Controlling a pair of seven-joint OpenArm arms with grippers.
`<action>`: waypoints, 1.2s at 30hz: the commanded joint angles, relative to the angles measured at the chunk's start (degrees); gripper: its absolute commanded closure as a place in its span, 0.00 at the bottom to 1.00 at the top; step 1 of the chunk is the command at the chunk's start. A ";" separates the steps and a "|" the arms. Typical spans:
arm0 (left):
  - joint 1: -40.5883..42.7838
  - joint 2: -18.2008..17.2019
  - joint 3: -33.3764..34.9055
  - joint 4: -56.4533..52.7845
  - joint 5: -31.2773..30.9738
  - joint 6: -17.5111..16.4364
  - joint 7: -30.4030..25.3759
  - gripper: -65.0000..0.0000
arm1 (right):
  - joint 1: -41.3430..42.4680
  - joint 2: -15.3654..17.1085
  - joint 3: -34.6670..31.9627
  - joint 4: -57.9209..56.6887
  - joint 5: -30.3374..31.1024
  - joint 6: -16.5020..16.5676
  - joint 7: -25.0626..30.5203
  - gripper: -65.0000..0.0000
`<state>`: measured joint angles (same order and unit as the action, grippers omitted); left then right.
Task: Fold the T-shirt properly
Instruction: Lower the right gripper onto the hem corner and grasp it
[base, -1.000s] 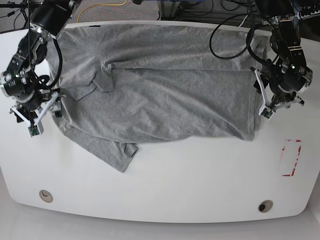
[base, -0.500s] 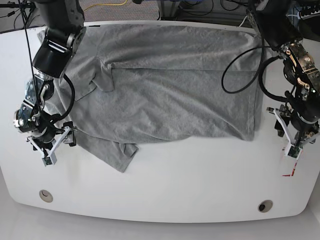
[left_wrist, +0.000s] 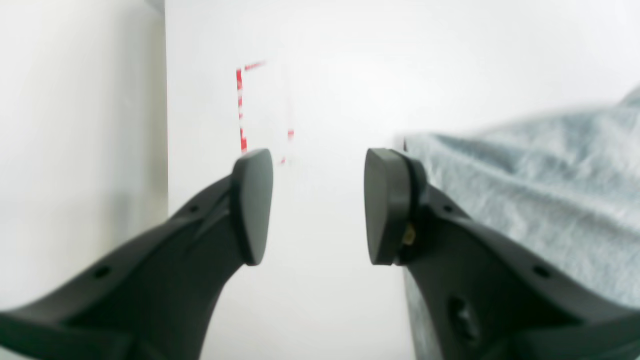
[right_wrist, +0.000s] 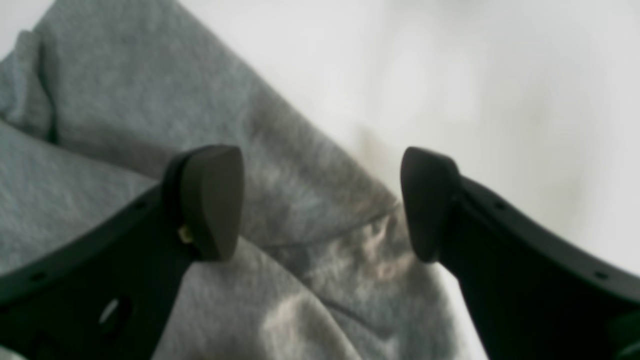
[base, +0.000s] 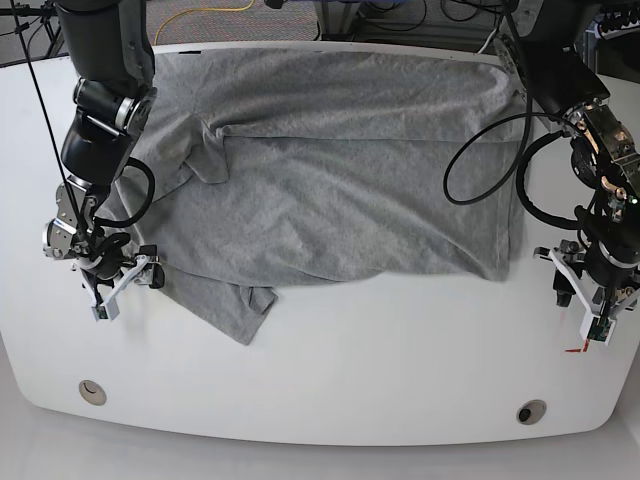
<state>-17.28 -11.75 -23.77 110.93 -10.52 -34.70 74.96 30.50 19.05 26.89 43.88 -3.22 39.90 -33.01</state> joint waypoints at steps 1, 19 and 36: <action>-0.79 -0.60 -0.19 0.67 -0.25 0.19 -1.16 0.57 | 1.45 1.39 0.05 0.74 0.72 0.10 2.03 0.28; 1.67 -0.87 -0.27 0.67 -0.25 0.19 -1.07 0.57 | -4.08 1.13 0.31 0.56 0.81 0.10 5.81 0.28; 3.87 -0.60 -0.01 0.67 -0.33 0.19 -1.16 0.57 | -2.24 4.47 0.40 1.09 0.81 0.10 5.37 0.28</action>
<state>-12.82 -11.77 -23.83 110.83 -10.57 -34.72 74.91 26.63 22.06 27.18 43.86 -3.05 40.03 -28.82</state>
